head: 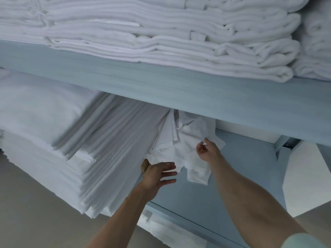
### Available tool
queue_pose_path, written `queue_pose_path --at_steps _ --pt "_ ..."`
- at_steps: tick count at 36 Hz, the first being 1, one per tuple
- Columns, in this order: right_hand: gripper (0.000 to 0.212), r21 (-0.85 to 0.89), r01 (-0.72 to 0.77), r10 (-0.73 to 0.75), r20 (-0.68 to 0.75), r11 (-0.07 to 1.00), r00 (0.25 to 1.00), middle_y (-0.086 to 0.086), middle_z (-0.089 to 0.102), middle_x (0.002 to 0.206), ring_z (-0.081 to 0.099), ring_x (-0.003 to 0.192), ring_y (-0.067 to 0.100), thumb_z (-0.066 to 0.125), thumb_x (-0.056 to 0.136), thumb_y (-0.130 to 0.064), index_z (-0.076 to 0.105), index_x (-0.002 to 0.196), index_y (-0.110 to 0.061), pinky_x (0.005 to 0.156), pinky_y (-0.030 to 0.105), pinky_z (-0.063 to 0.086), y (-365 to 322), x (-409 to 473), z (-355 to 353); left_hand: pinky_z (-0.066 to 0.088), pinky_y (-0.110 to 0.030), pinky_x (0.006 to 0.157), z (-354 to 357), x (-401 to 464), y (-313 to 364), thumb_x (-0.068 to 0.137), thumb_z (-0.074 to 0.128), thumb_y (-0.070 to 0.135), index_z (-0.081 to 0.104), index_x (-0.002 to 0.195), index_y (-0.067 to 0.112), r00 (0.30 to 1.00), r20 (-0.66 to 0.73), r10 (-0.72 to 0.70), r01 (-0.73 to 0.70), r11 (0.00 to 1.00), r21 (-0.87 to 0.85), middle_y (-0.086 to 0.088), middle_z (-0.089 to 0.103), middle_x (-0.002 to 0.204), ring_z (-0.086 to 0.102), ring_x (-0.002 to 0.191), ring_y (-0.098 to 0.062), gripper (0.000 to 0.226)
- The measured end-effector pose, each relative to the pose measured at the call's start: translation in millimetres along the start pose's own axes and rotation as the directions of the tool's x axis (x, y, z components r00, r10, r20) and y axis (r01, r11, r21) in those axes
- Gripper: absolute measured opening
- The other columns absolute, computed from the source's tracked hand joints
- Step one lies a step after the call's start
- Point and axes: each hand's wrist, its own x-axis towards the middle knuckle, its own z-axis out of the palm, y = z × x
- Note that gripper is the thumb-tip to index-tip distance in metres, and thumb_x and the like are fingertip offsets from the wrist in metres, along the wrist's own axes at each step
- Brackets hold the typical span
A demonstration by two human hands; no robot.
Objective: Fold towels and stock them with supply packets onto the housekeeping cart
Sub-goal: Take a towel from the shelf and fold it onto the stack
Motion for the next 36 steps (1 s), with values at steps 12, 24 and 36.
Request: queue_pose_path --at_steps 12,24,36 --pt "0.026 0.045 0.225 -0.229 0.17 0.973 0.958 0.015 0.071 0.108 0.07 0.098 0.025 0.043 0.105 -0.012 0.053 0.126 0.0 0.086 0.052 0.054 -41.6 -53.9 -62.6 0.055 -0.052 0.095 35.7 6.6 -31.7 0.1 0.055 0.02 0.062 0.124 0.003 0.991 0.009 -0.136 0.137 0.985 -0.105 -0.021 0.066 0.126 0.065 0.113 -0.038 0.03" --pt "0.035 -0.05 0.236 -0.225 0.164 0.97 0.96 0.014 0.068 0.122 0.071 0.102 0.022 0.035 0.105 -0.018 0.057 0.126 0.0 0.085 0.037 0.06 -35.3 -123.7 -205.5 0.059 -0.041 0.079 148.1 42.8 -69.2 0.081 0.079 0.04 0.063 0.117 0.012 0.956 0.05 -0.289 0.288 0.896 -0.337 -0.01 0.067 0.118 0.066 0.103 -0.03 0.047" --pt "0.032 -0.916 0.046 -0.541 -0.193 0.398 0.819 0.018 0.063 0.113 0.06 0.105 0.034 0.063 0.09 -0.006 0.058 0.121 -0.004 0.091 0.04 0.046 -45.9 -131.9 -241.1 0.038 -0.027 0.067 212.5 31.0 -85.5 0.094 0.051 0.0 0.048 0.077 0.017 0.987 0.092 0.132 -0.158 0.901 0.404 -0.004 0.048 0.079 0.045 0.076 -0.017 0.024"
